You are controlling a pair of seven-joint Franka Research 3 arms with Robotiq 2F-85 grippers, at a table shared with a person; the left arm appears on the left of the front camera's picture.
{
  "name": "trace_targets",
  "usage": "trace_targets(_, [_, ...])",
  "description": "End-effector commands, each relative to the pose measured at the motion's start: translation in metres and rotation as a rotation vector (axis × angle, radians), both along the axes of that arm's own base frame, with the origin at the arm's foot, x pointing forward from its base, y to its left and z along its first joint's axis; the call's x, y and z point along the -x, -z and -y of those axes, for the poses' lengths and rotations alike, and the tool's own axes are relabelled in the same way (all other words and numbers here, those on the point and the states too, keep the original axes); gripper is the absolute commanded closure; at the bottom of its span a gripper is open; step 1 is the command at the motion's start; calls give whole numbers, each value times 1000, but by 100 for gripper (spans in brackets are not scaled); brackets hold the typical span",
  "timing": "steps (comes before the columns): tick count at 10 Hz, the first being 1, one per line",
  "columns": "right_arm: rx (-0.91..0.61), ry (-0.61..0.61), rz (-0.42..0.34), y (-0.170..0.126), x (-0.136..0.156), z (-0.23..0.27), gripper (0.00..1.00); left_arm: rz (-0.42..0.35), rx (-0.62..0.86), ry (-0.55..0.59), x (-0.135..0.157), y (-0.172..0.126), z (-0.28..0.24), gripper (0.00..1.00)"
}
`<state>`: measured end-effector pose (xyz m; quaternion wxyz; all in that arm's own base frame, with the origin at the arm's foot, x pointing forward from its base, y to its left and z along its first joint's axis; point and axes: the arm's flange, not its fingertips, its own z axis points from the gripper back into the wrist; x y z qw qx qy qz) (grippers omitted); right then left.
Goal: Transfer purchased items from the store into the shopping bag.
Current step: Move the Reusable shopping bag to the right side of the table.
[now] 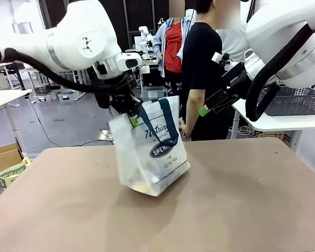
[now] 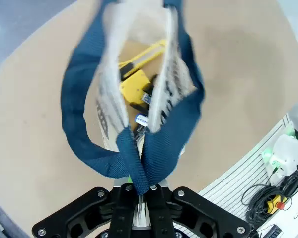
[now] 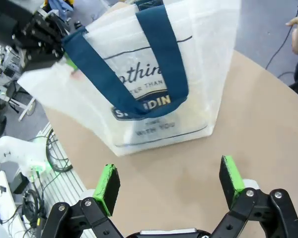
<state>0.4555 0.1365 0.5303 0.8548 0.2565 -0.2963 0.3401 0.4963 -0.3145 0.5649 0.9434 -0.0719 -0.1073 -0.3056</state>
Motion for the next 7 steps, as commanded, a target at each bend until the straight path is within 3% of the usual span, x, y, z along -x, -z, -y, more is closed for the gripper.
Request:
trace_targets(1, [15, 21, -8, 0, 2, -1, 0, 55, -31, -6, -22, -30, -7, 100])
trace_targets(4, [15, 21, -8, 0, 2, -1, 0, 131, -128, -151, -39, -47, -60, 100])
trace_targets(7, [15, 21, -8, 0, 2, -1, 0, 151, -156, -303, -30, -47, -112, 100])
